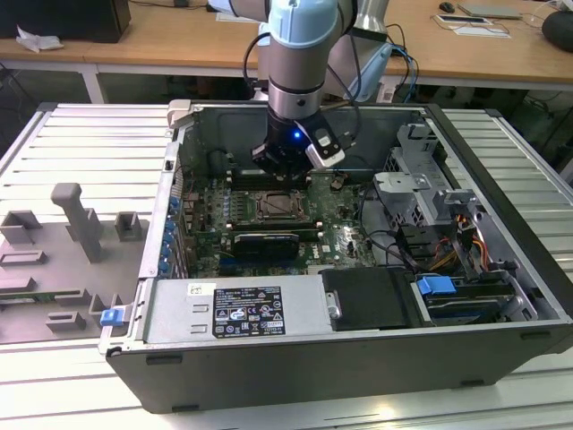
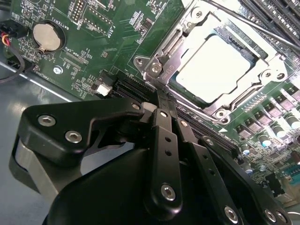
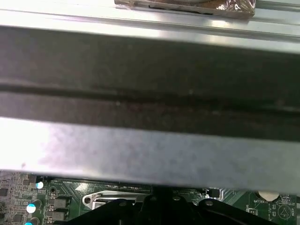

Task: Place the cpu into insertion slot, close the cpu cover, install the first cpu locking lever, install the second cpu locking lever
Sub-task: 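Install the first cpu locking lever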

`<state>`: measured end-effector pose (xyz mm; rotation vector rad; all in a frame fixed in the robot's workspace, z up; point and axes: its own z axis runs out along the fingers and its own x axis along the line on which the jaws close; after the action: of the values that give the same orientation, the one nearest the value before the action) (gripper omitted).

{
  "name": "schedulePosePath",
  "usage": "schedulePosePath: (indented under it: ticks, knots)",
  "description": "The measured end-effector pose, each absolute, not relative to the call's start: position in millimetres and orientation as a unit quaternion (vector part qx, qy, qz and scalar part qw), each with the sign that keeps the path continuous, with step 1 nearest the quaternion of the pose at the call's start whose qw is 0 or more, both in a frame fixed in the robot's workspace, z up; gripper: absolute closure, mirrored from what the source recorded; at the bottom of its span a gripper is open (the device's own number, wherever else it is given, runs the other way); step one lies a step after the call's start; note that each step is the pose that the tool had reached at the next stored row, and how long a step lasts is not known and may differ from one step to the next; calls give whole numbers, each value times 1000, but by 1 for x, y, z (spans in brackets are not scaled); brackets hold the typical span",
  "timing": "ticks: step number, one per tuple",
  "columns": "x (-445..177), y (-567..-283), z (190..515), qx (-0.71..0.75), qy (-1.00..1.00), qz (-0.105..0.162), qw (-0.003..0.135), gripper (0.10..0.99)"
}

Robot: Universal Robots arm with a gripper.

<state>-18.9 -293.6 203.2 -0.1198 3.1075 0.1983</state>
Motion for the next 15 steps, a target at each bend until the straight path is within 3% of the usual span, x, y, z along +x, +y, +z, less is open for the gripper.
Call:
schedulePosePath:
  ticks: [15]
  knots:
    - [-18,-294,212,-38,997,64,13,980]
